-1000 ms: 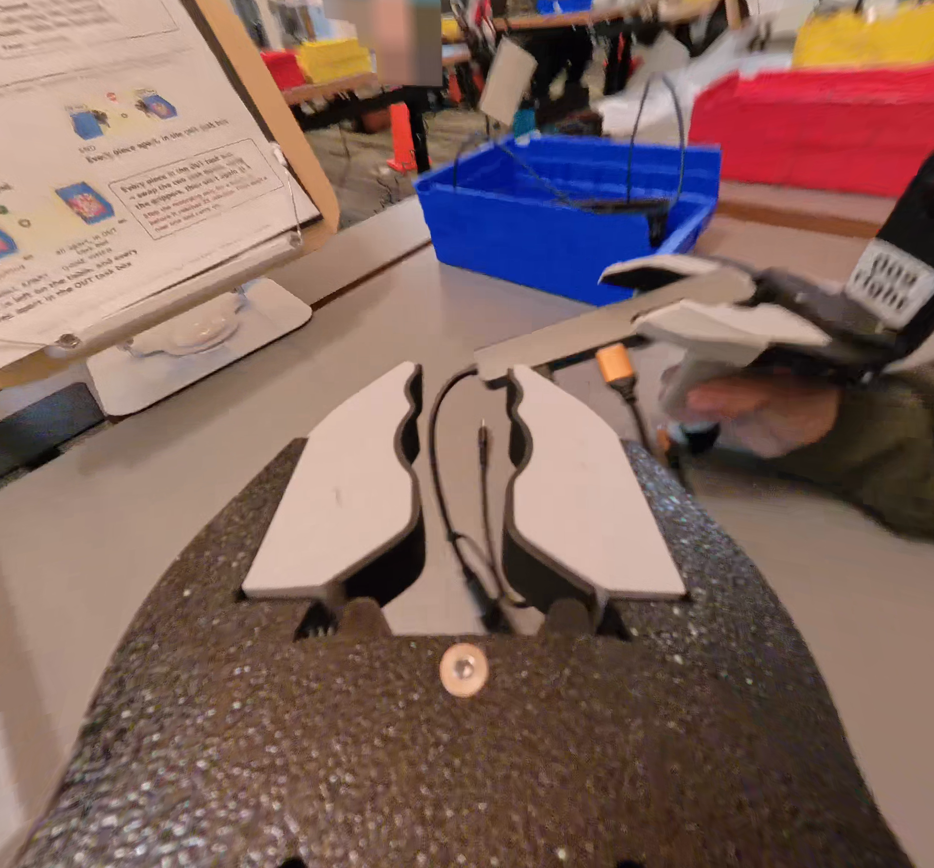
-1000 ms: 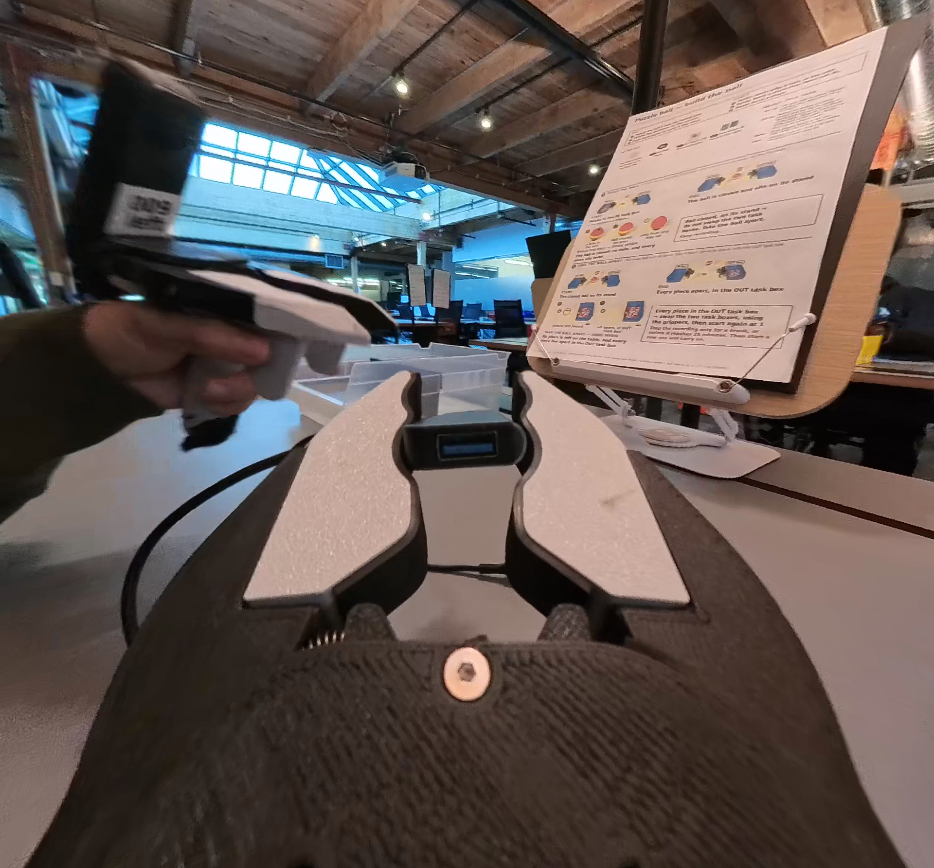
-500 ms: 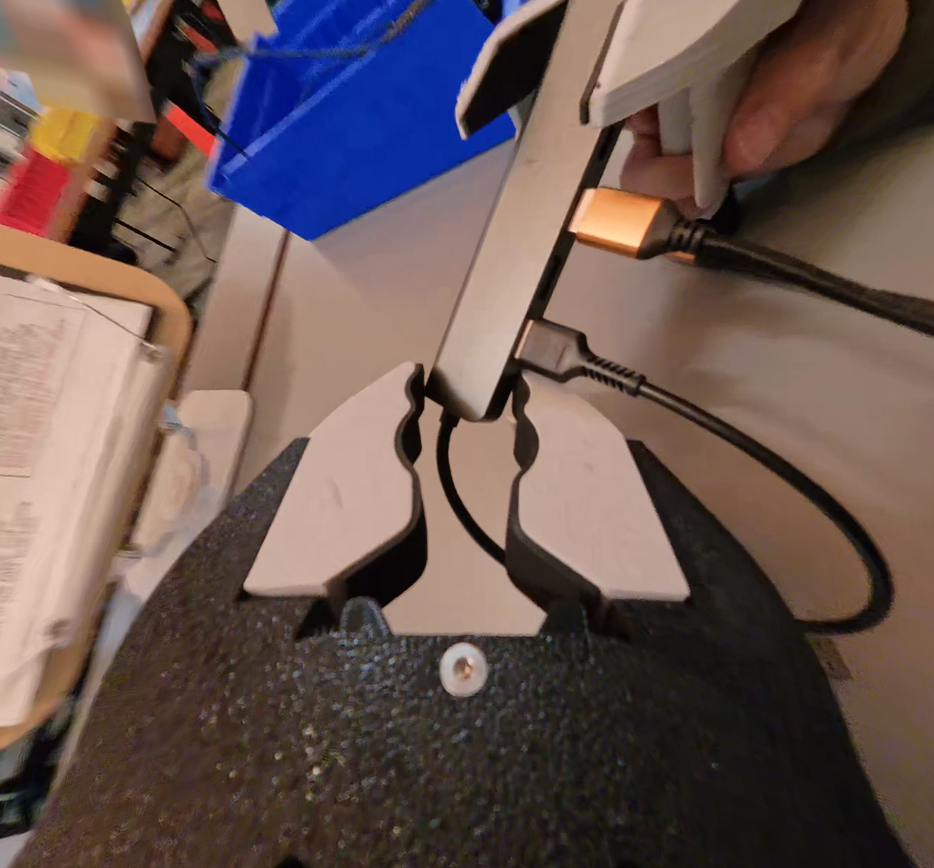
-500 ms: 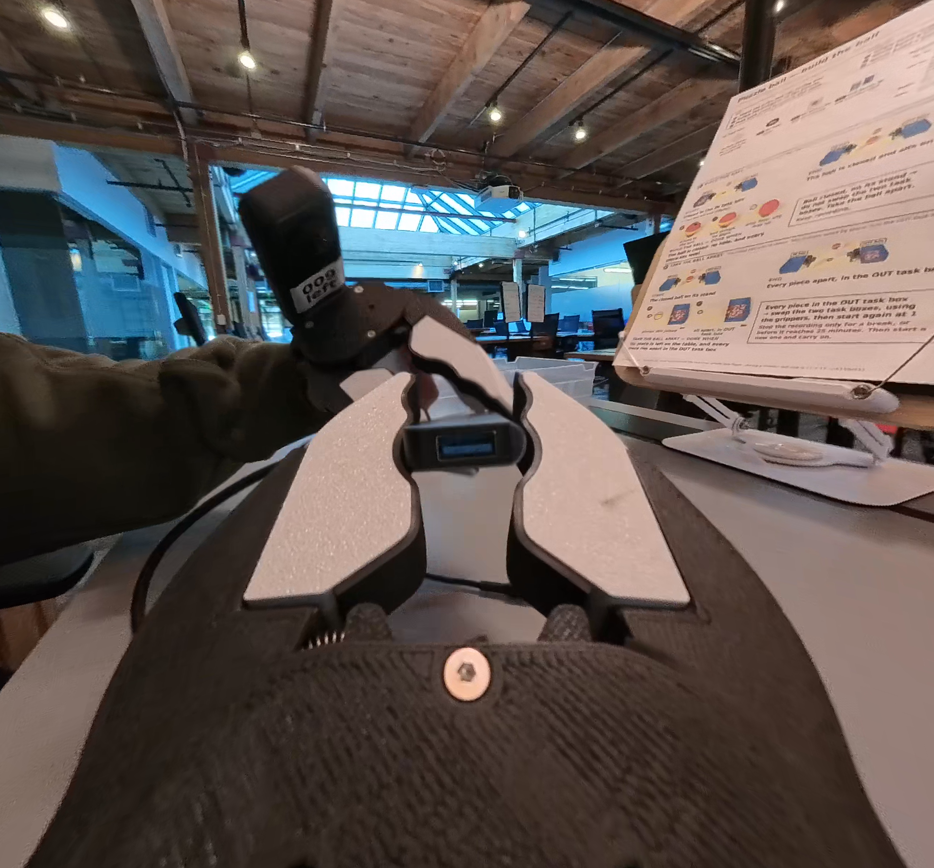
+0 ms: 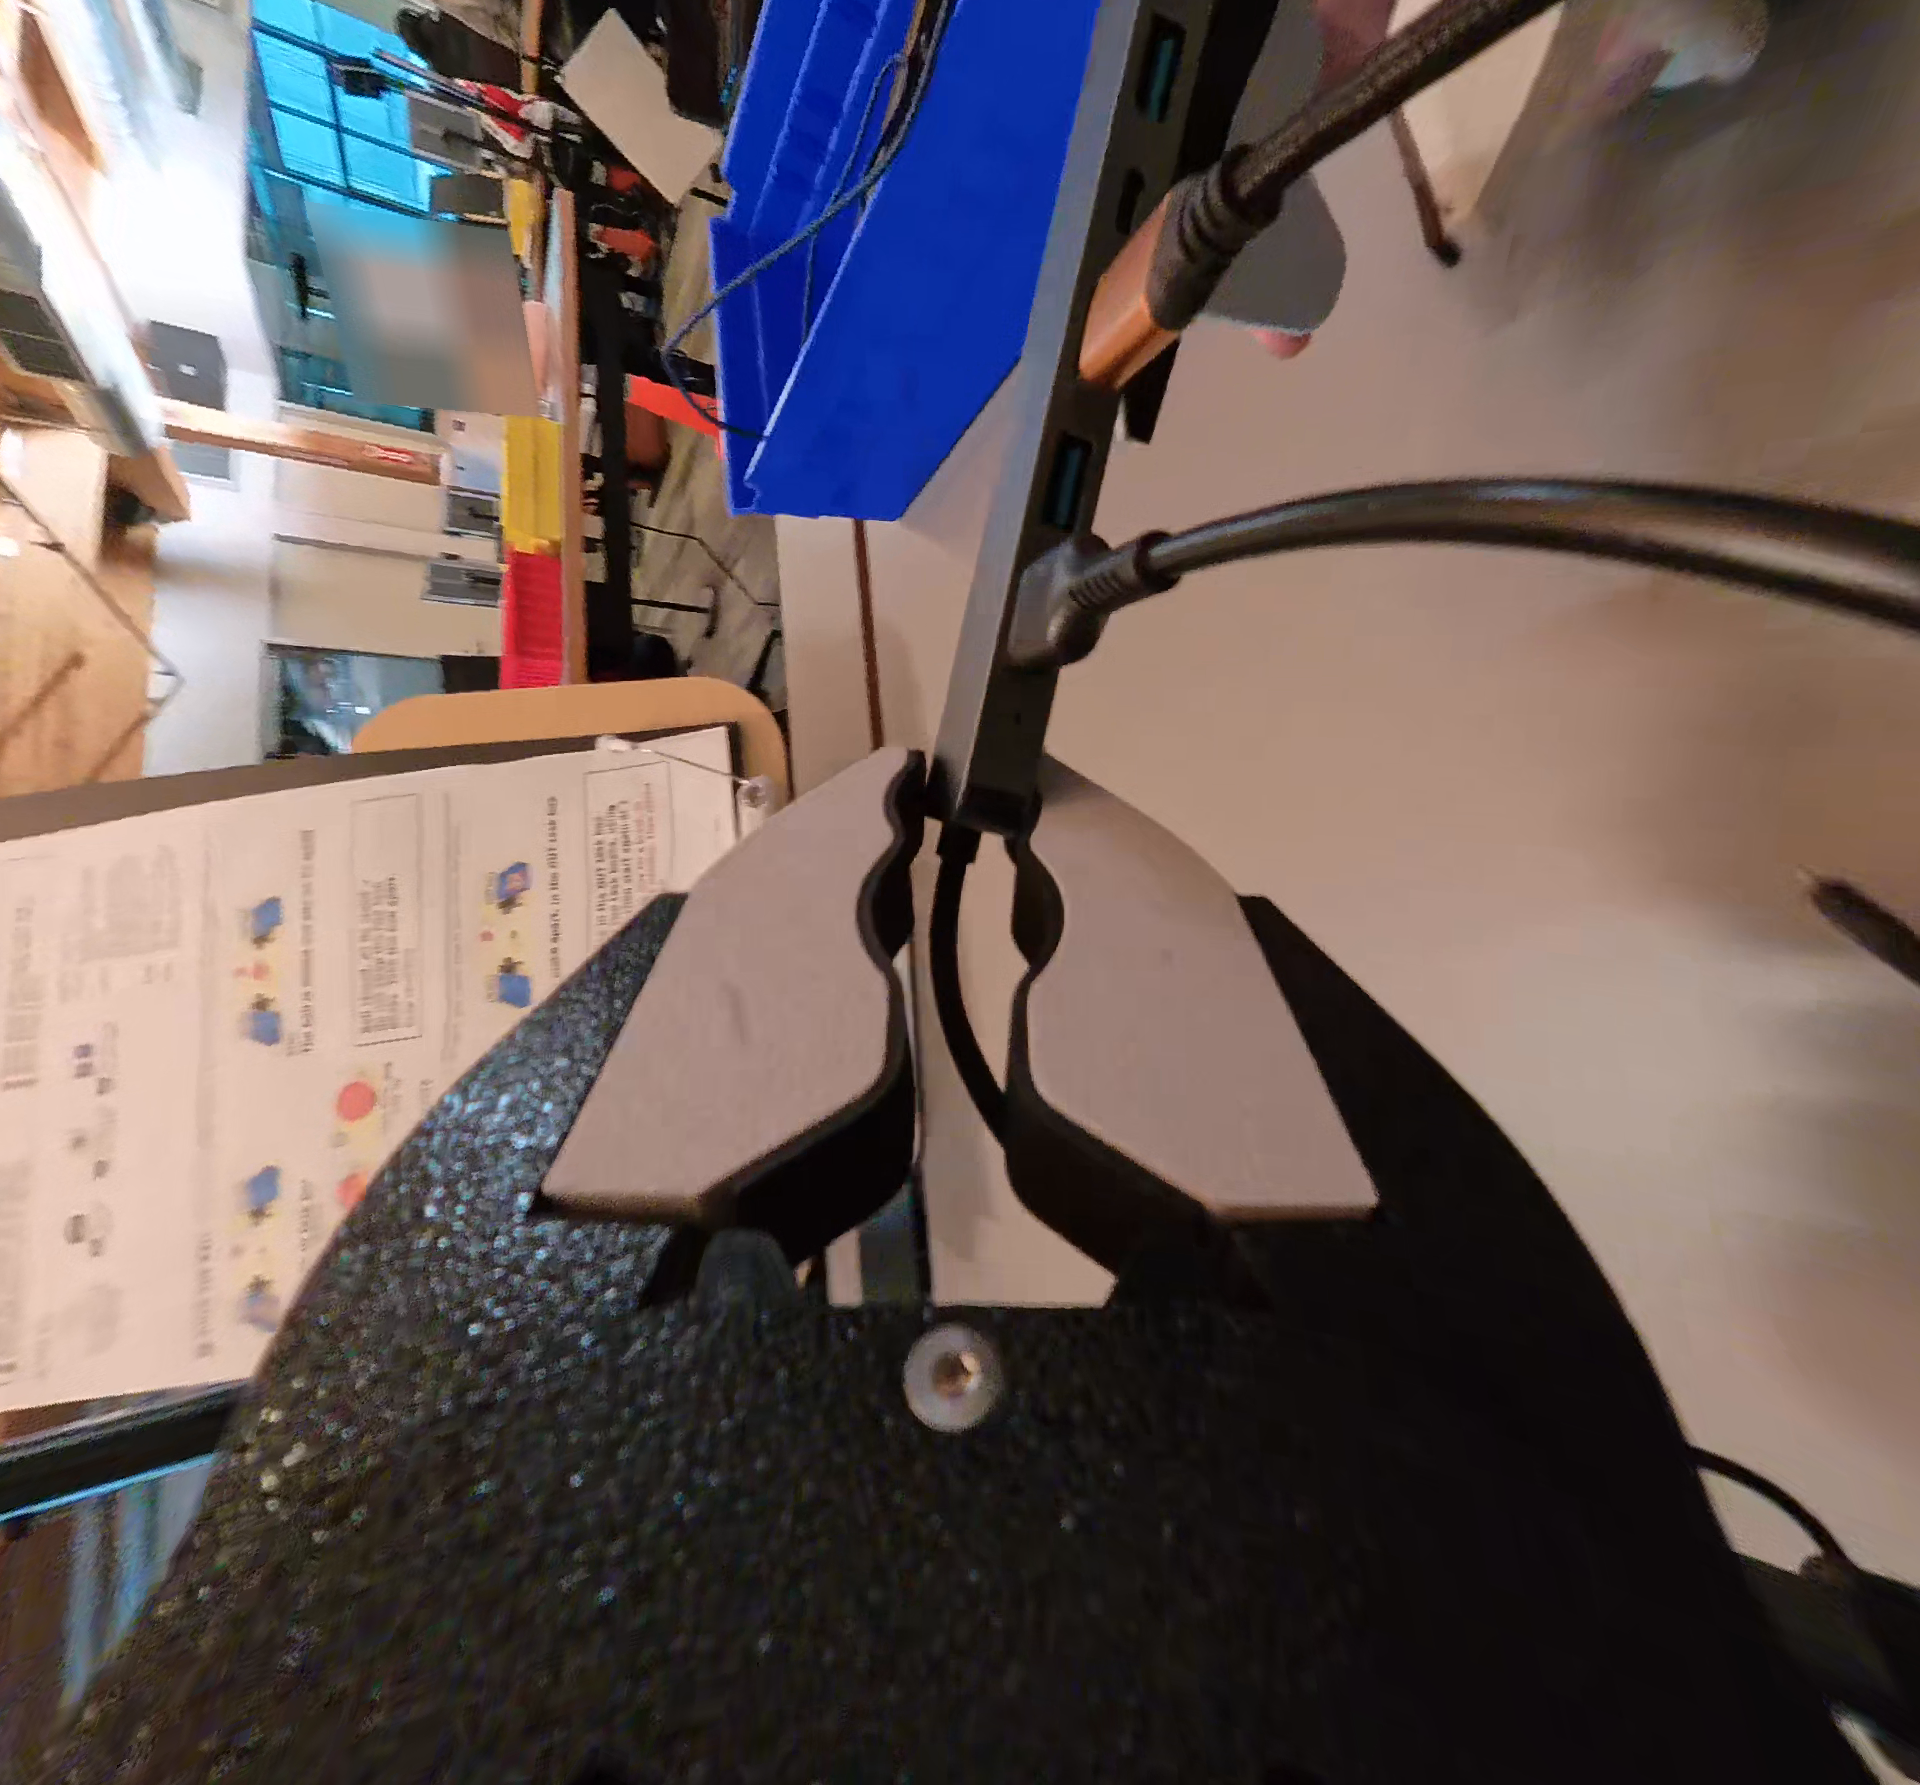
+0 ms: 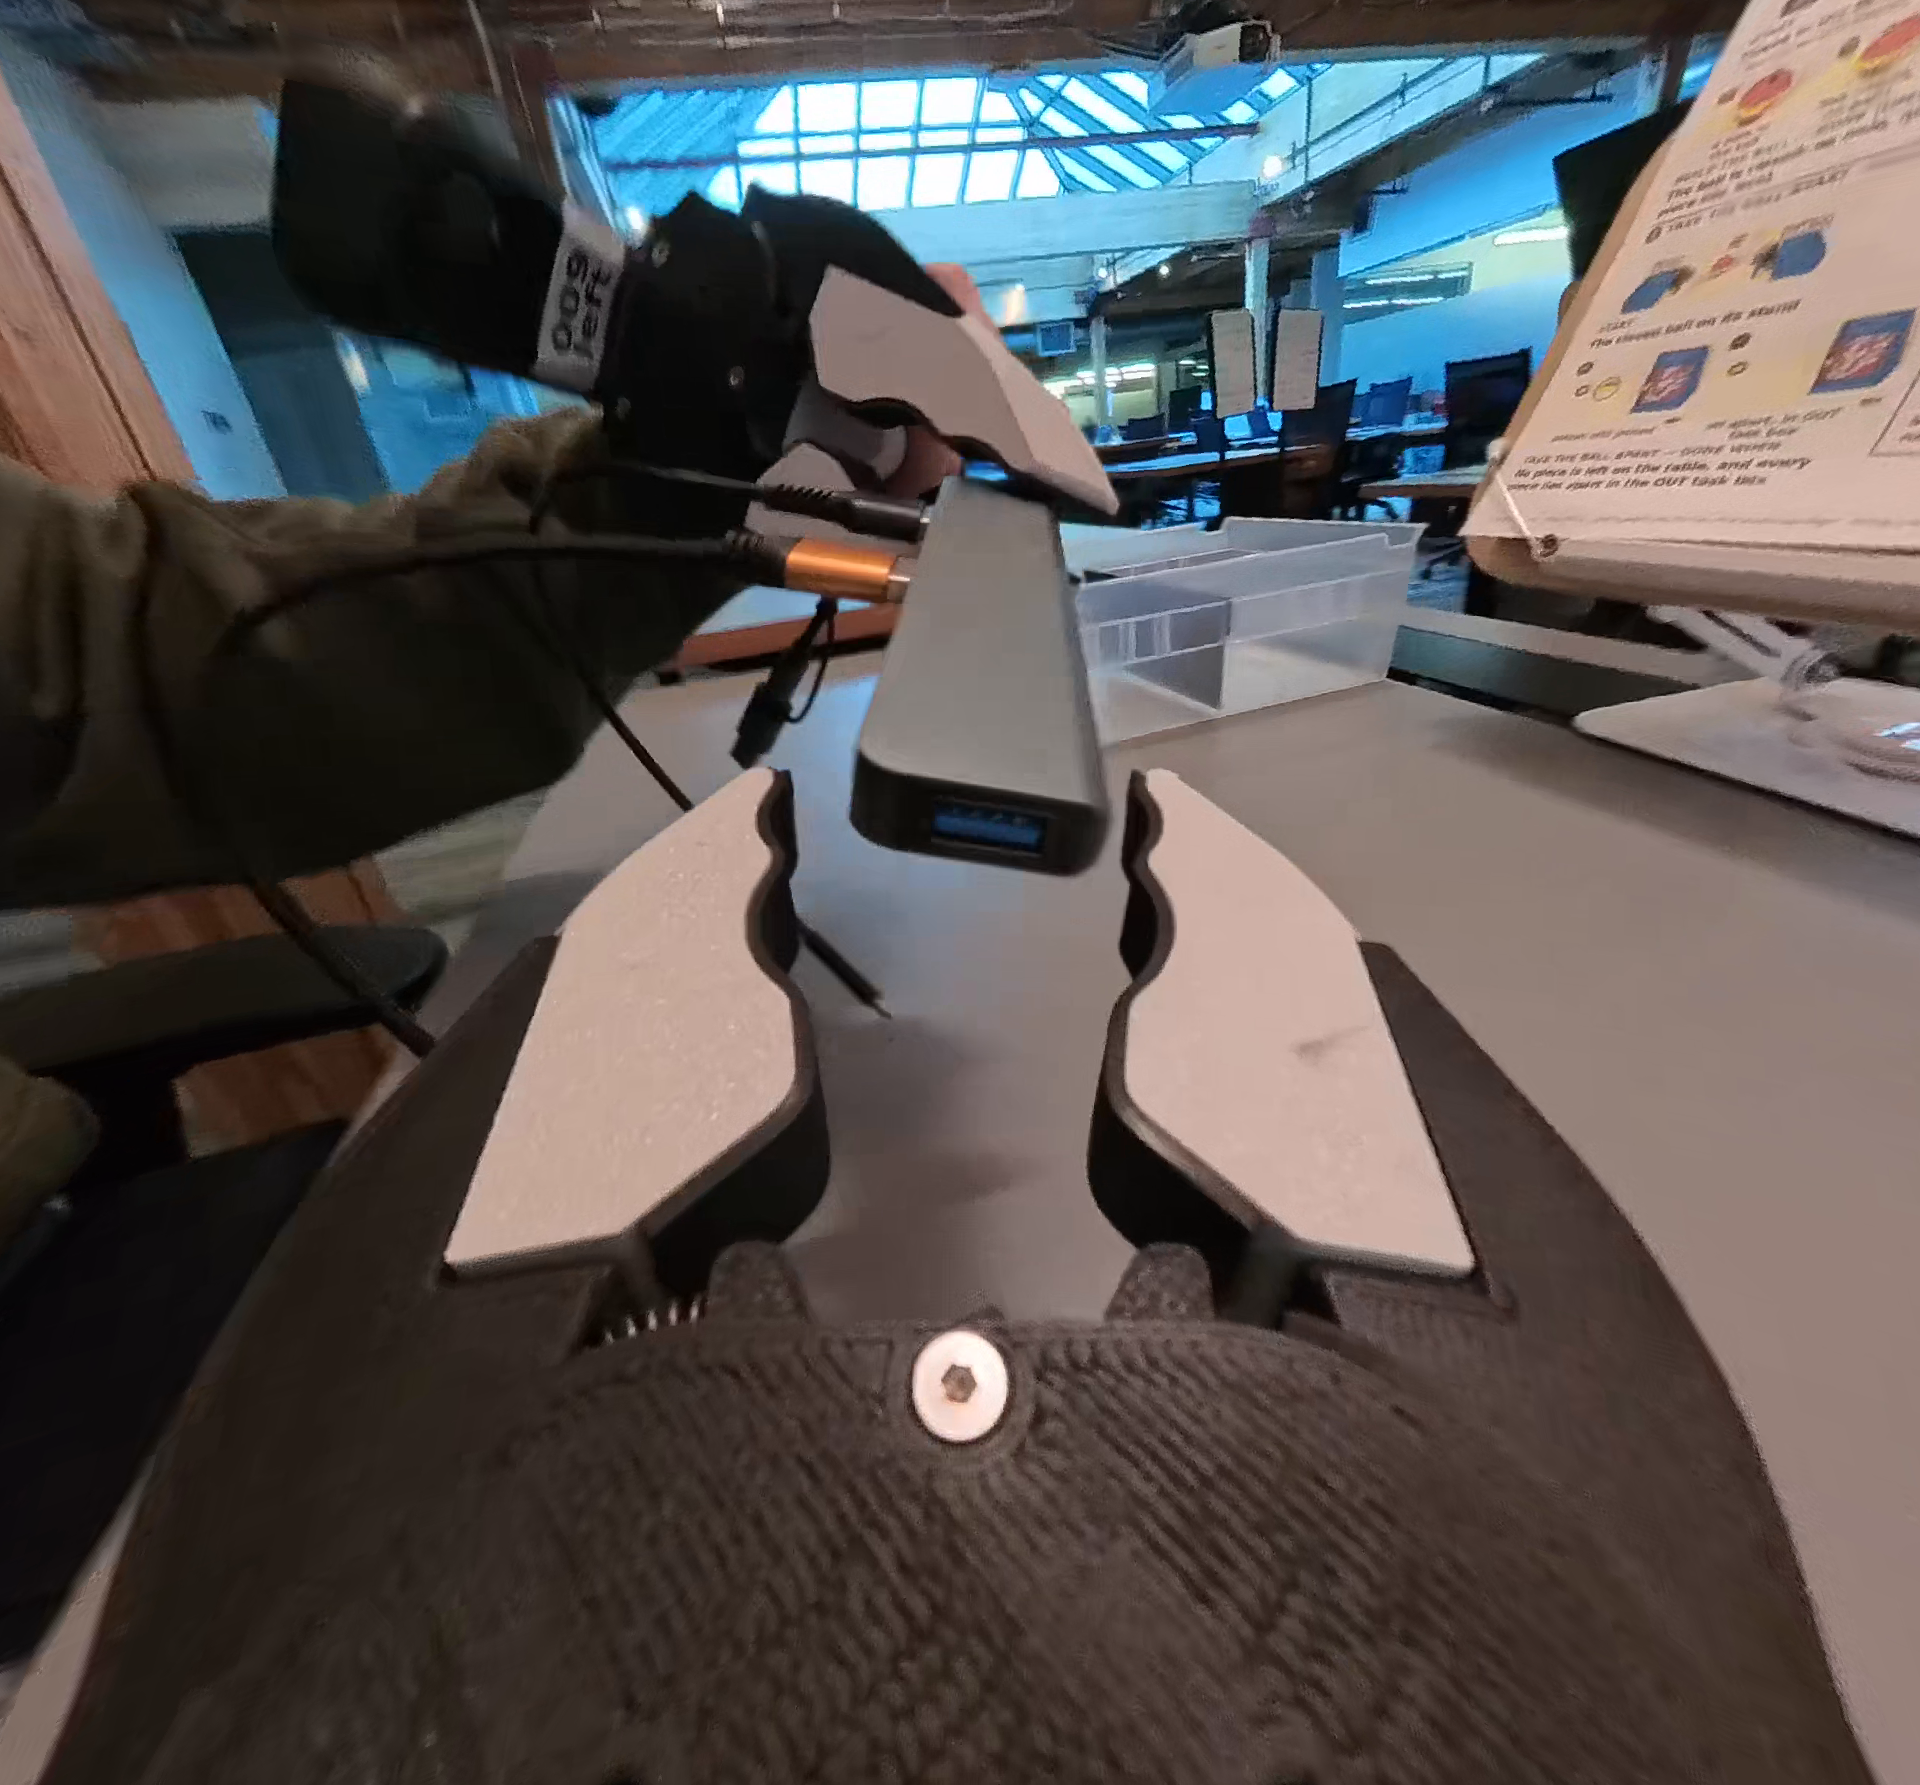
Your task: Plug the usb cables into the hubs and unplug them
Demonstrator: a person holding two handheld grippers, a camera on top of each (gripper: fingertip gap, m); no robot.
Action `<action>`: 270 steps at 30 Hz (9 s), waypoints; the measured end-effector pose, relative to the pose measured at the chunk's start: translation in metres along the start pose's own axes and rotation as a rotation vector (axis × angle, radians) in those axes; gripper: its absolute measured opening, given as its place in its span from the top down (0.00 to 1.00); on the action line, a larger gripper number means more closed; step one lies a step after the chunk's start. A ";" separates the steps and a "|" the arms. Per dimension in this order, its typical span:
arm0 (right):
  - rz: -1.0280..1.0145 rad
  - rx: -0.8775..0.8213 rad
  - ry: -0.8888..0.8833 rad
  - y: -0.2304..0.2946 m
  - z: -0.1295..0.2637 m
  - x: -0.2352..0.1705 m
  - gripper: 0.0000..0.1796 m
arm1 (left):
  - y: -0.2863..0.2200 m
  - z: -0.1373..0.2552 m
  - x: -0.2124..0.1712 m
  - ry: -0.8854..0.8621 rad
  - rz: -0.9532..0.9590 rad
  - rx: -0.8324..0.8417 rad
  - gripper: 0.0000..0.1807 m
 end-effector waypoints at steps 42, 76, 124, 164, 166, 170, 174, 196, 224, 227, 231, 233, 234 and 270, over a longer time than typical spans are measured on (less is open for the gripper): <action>0.103 -0.139 0.050 -0.003 -0.010 0.002 0.81 | -0.003 -0.008 -0.020 0.041 -0.403 0.251 0.93; 0.049 -0.518 -0.121 -0.040 0.022 0.009 0.82 | -0.027 0.009 0.026 -0.088 0.909 0.174 0.79; 0.145 -0.536 -0.074 -0.040 0.023 0.009 0.82 | -0.034 -0.043 0.040 0.087 1.048 0.138 0.92; 0.158 -0.454 -0.015 -0.033 0.013 0.005 0.82 | -0.033 -0.039 0.037 -0.068 0.910 0.335 0.93; 0.178 -0.454 0.007 -0.032 0.010 0.003 0.82 | -0.034 -0.037 0.034 -0.061 0.898 0.331 0.93; 0.208 -0.451 0.048 -0.030 0.006 0.000 0.82 | -0.037 -0.034 0.030 -0.038 0.848 0.333 0.93; 0.227 -0.457 0.082 -0.029 0.003 -0.002 0.82 | -0.035 -0.031 0.029 -0.030 0.788 0.325 0.93; 0.324 -0.503 -0.019 -0.029 0.007 0.006 0.77 | -0.039 -0.033 0.030 -0.004 1.273 0.179 0.93; 0.332 -0.529 0.016 -0.031 0.006 0.004 0.81 | -0.038 -0.032 0.042 0.044 1.173 0.241 0.92; 0.323 -0.507 0.032 -0.028 0.005 0.003 0.81 | -0.041 -0.031 0.042 0.028 1.144 0.274 0.92; 0.393 -0.488 0.121 -0.025 0.002 -0.003 0.81 | -0.050 -0.031 0.034 0.068 1.064 0.271 0.92; 0.378 -0.473 0.106 -0.025 0.001 -0.002 0.81 | -0.052 -0.030 0.033 0.035 1.093 0.274 0.92; 0.355 -0.469 0.076 -0.025 0.001 0.000 0.81 | -0.050 -0.029 0.034 0.007 1.109 0.280 0.92; 0.175 -0.493 0.032 -0.033 0.005 0.001 0.80 | -0.035 -0.036 0.037 -0.097 1.044 0.286 0.93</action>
Point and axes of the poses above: each gripper's, where its closed fingertips meet, z back along the fingers, x out of its top, y = z × x across the jaws, the point moved 4 cm from there along z, back along the fingers, and after that the axes turned 7 degrees about z, right-handed, at the moved point
